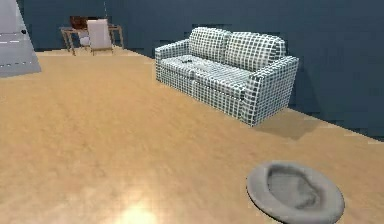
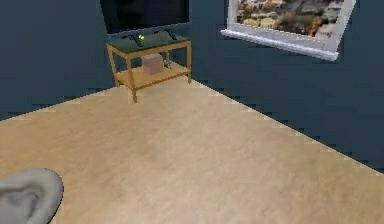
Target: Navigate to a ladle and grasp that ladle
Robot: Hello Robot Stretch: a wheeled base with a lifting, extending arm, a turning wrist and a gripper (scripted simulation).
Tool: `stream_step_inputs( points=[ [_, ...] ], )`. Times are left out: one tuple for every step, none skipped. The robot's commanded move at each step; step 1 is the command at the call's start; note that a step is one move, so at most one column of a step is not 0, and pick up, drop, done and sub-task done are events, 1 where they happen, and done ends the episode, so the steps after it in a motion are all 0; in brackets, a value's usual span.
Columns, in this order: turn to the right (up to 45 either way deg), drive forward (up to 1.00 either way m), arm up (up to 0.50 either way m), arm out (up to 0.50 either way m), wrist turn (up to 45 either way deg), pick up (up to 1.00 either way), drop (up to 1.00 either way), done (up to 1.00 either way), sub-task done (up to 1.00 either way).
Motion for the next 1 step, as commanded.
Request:
stream_step_inputs(
  points=[
    [-30.0, 0.0, 0.0, 0.0, 0.0, 0.0, 0.0, 0.0, 0.0]
  ],
)
